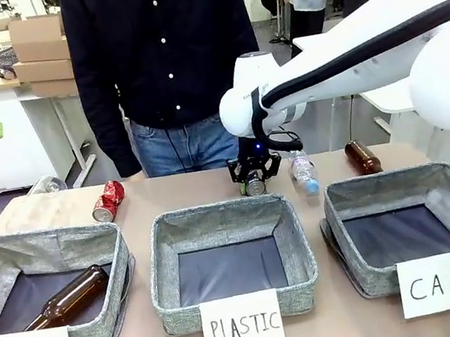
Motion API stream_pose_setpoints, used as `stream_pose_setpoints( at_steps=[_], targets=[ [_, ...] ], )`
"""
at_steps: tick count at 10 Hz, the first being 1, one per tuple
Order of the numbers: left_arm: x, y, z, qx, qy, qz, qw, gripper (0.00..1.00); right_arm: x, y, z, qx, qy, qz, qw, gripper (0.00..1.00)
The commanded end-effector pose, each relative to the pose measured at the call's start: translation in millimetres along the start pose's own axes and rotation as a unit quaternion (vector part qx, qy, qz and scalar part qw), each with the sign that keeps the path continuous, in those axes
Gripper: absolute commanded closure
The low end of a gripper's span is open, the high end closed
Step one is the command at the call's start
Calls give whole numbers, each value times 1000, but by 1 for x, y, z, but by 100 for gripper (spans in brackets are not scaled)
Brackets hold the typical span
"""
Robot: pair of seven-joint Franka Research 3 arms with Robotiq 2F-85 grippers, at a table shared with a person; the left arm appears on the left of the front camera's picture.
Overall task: Sort the can waste into the basket.
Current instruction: Pick up the can waste from the table and place it in the right Fabric basket.
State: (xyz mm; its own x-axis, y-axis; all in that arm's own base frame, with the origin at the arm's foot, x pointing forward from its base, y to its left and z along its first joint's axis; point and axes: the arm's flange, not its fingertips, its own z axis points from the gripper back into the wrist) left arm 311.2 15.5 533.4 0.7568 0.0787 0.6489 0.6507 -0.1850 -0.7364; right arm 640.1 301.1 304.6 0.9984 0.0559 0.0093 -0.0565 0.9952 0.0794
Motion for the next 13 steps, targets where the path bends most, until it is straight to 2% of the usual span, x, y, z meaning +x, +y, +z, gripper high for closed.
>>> stream_pose_setpoints(
  at_steps=[1, 5, 6, 7, 8, 9, 10, 11, 12, 13],
  targets=[
    [1, -2, -2, -10, -4, -12, 1000, 0, -2, -3, 2, -17, -4, 7, 1000, 100],
    [1, -2, -2, -10, -4, -12, 1000, 0, -2, -13, 15, -2, -4, -1, 1000, 100],
    [1, -2, -2, -10, -4, -12, 1000, 0, -12, -25, 45, 24, -18, 24, 999, 100],
    [1, -2, -2, -10, -4, -12, 1000, 0, -32, -45, 95, 60, -40, 66, 995, 100],
    [1, -2, -2, -10, -4, -12, 1000, 0, -64, -73, 150, 73, -58, 100, 991, 100],
    [1, -2, -2, -10, -4, -12, 1000, 0, -106, -108, 197, 66, -49, 139, 987, 100],
    [1, -2, -2, -10, -4, -12, 1000, 0, -138, -138, 218, 67, -10, 199, 978, 100],
    [1, -2, -2, -10, -4, -12, 1000, 0, -168, -166, 226, 143, 35, 290, 946, 100],
    [1, -2, -2, -10, -4, -12, 1000, 0, -195, -194, 221, 160, 80, 295, 939, 100],
    [1, -2, -2, -10, -4, -12, 1000, 0, -218, -210, 207, 153, 104, 281, 942, 100]
  ],
)
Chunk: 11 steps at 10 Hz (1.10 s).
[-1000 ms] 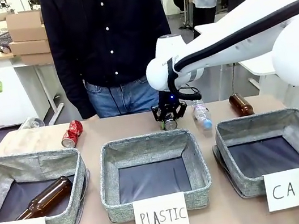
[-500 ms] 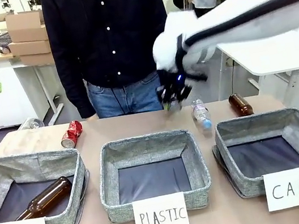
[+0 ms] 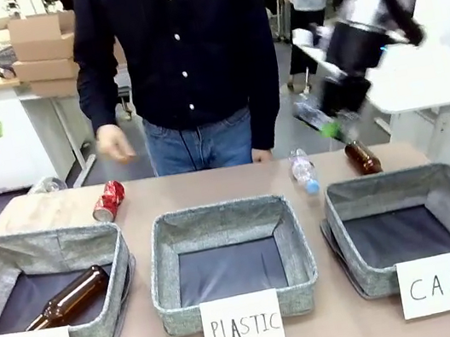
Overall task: Sort the can waste into the basket.
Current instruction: Pick up the can waste from the table and place it in the right Fabric basket.
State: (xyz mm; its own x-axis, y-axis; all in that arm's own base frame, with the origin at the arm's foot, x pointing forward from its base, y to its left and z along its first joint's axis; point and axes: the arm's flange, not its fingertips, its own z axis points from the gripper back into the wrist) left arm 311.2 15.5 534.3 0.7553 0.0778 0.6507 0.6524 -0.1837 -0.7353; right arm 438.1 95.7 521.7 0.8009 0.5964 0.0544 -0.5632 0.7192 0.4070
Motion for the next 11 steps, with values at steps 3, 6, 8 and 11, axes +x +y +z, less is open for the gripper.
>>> stream_pose_setpoints(
  at_steps=[3, 6, 8, 11],
  targets=[
    [1, -2, -2, -10, -4, -11, 1000, 0, -81, -41, -56, 7, 62, -39, 997, 100],
    [1, -2, -2, -10, -4, -11, 1000, 0, -84, -45, -59, 9, 47, -58, 997, 100],
    [1, -2, -2, -10, -4, -11, 1000, 0, -85, -47, -58, 11, 36, -66, 997, 45],
    [1, -2, -2, -10, -4, -11, 1000, 0, -89, -46, -61, 6, 30, -63, 998, 0]
  ],
)
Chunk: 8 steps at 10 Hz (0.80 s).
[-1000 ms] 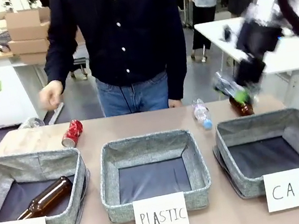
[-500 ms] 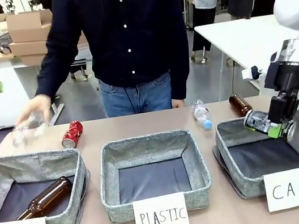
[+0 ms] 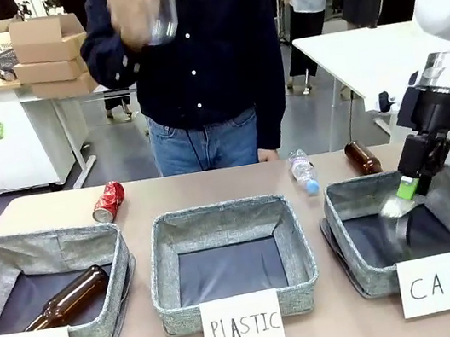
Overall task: Sort the can waste into the basket.
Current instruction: Pick up the can waste from the table and place it in the right Fabric basket.
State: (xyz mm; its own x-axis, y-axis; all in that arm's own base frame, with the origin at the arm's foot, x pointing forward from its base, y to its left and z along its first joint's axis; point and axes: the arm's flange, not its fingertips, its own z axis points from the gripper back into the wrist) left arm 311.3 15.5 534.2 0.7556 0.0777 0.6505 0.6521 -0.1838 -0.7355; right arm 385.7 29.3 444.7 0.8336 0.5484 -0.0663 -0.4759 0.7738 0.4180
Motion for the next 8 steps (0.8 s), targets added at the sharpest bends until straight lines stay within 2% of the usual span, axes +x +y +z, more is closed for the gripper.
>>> stream_pose_setpoints(
  at_steps=[1, 4, 6, 7, 8],
  targets=[
    [1, -2, -2, -10, -4, -11, 1000, 0, -3, 2, -4, 3, -14, -17, 1000, 0],
    [1, -2, -2, -10, -4, -11, 1000, 0, -4, -1, 0, 27, -46, -25, 998, 0],
    [1, -2, -2, -10, -4, -11, 1000, 0, -7, -3, 10, 82, -103, -31, 991, 0],
    [1, -2, -2, -10, -4, -11, 1000, 0, -12, -5, 16, 118, -144, -28, 982, 0],
    [1, -2, -2, -10, -4, -11, 1000, 0, -22, -2, 33, 238, -236, -24, 942, 0]
  ],
)
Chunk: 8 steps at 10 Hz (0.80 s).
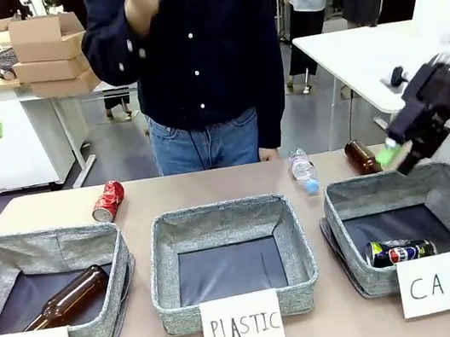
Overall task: Sort the can waste into the basket.
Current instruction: Pick up the can waste from the table and place it in the right Fabric basket.
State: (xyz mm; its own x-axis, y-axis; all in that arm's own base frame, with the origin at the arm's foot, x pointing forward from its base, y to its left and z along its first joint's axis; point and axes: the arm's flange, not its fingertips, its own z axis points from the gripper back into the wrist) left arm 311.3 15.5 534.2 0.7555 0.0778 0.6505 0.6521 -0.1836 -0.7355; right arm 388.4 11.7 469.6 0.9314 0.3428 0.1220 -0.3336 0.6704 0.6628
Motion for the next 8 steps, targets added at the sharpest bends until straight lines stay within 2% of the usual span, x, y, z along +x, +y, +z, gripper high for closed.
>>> stream_pose_setpoints(
  at_steps=[1, 2, 3, 4, 5, 8],
  targets=[
    [1, -2, -2, -10, -4, -11, 1000, 0, -24, 9, 33, 323, -213, 25, 922, 0],
    [1, -2, -2, -10, -4, -11, 1000, 0, -31, 9, 49, 452, -270, -21, 850, 0],
    [1, -2, -2, -10, -4, -11, 1000, 0, -32, 11, 55, 513, -300, -57, 802, 0],
    [1, -2, -2, -10, -4, -11, 1000, 0, -31, 13, 54, 495, -359, -73, 788, 0],
    [1, -2, -2, -10, -4, -11, 1000, 0, -29, 15, 55, 215, -103, -16, 971, 0],
    [1, -2, -2, -10, -4, -11, 1000, 0, -29, 15, 55, 215, -103, -16, 971, 0]
  ],
)
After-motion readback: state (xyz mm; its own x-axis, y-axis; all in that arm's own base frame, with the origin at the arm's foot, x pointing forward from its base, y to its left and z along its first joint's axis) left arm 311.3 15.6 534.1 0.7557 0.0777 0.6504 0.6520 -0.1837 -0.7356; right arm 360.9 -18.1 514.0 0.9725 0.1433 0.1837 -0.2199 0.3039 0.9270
